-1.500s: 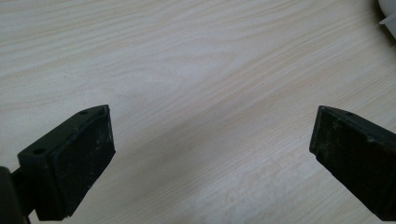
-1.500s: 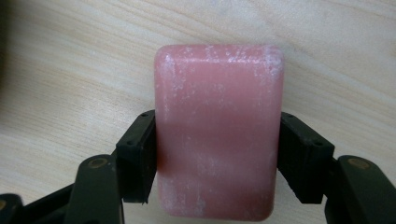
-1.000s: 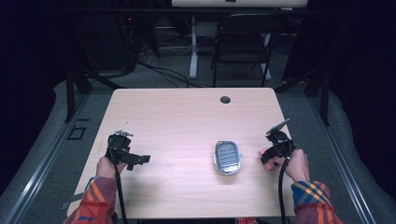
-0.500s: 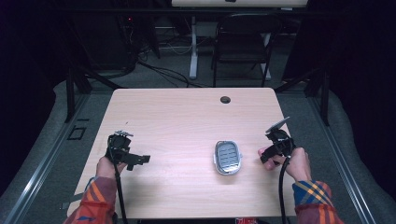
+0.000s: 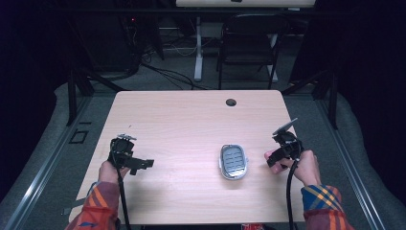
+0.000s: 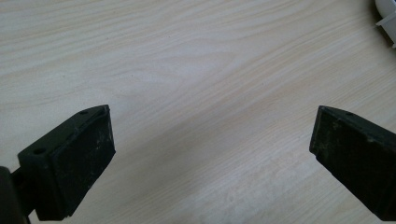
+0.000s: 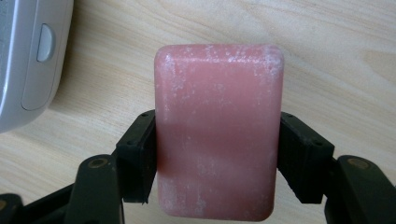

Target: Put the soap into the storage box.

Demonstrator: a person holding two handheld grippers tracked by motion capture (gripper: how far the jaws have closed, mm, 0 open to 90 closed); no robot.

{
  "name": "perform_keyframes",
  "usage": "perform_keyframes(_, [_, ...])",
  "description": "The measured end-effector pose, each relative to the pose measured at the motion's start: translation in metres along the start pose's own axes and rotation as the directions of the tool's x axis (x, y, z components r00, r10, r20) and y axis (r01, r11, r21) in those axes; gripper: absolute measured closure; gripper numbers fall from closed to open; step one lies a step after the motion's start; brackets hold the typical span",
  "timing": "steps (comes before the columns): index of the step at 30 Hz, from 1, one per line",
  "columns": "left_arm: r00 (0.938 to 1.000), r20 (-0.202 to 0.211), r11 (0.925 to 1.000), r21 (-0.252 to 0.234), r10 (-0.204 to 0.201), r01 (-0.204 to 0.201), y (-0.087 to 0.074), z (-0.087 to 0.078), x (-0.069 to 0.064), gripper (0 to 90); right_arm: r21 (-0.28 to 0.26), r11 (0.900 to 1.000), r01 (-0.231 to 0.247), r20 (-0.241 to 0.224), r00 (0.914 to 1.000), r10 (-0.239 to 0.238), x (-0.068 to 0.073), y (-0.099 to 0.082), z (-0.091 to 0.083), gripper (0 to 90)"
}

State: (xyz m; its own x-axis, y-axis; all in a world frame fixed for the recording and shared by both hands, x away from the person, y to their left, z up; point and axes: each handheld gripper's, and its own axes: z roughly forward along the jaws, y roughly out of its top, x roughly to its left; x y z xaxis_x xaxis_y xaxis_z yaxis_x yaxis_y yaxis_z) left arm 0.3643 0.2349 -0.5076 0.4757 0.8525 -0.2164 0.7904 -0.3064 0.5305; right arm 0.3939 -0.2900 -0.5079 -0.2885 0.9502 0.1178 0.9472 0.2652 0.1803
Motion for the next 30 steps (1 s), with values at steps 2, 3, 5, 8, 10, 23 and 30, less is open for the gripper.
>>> perform_keyframes(2, [1.0, 0.0, 1.0, -0.001, 0.0, 0.0, 0.0, 0.0, 0.0, 0.0, 0.009, 1.0, 0.003, 0.001, 1.0, -0.003, 0.001, 0.0, -0.001, 36.7])
perform_keyframes(3, [1.0, 0.002, 1.0, 0.0, 0.001, -0.001, 0.0, 0.0, 0.0, 0.0, 0.026, 0.9995, 0.018, 0.0, 0.9998, -0.018, 0.0, 0.001, -0.002, 36.6])
perform_keyframes(5, [1.0, 0.003, 1.0, 0.0, 0.001, -0.001, 0.0, 0.0, 0.0, 0.0, 0.02, 0.9996, 0.019, 0.007, 0.9998, -0.019, 0.0, 0.0, -0.002, 36.6])
perform_keyframes(8, [1.0, 0.002, 1.0, 0.001, 0.002, -0.002, 0.0, 0.0, 0.0, 0.0, 0.026, 0.9993, 0.026, 0.004, 0.9997, -0.026, 0.001, 0.001, -0.005, 36.7])
perform_keyframes(10, [1.0, 0.002, 1.0, 0.0, -0.001, 0.001, 0.0, 0.0, 0.0, 0.0, 0.022, 0.9994, 0.026, 0.005, 0.9996, -0.026, 0.003, 0.002, -0.006, 36.7])
perform_keyframes(23, [1.0, 0.003, 1.0, 0.001, 0.0, 0.0, 0.0, 0.0, 0.001, 0.0, 0.027, 0.9981, 0.055, 0.01, 0.9984, -0.055, 0.014, 0.013, -0.015, 36.7])
perform_keyframes(30, [1.0, 0.003, 1.0, 0.001, 0.001, -0.001, 0.0, 0.0, 0.0, 0.0, 0.02, 0.9978, 0.063, 0.014, 0.9979, -0.063, 0.018, 0.018, -0.023, 36.7])
